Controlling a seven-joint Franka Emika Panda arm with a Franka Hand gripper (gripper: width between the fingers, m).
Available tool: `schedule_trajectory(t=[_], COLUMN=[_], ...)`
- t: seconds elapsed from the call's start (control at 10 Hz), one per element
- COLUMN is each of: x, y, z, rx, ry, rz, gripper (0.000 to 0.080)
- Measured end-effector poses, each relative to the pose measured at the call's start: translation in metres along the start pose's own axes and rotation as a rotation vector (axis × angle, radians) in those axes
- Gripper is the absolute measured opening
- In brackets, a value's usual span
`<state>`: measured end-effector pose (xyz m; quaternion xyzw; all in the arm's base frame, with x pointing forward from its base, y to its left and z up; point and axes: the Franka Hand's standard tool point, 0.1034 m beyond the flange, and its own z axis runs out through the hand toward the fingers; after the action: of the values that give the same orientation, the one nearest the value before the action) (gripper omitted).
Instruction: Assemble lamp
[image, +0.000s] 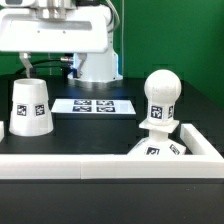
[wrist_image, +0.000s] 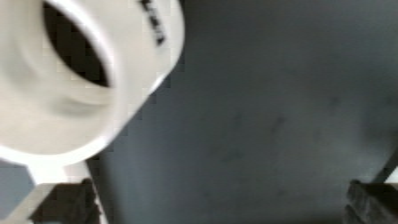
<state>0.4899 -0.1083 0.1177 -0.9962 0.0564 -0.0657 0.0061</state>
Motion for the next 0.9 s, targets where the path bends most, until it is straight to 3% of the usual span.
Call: schedule_trajectory(t=[0.3,0.7,0.9], x=[-0.008,-0.027,-0.030], y=[0.014,0.021,0.019], z=[-0.003,0.022,0.028], rx=[-0.004,-0.042,-0.045], ry=[0.009,0.016,0.008], rz=[-0.023,-0.035,-0.041], gripper=[0.0699,0.0699,0.0699])
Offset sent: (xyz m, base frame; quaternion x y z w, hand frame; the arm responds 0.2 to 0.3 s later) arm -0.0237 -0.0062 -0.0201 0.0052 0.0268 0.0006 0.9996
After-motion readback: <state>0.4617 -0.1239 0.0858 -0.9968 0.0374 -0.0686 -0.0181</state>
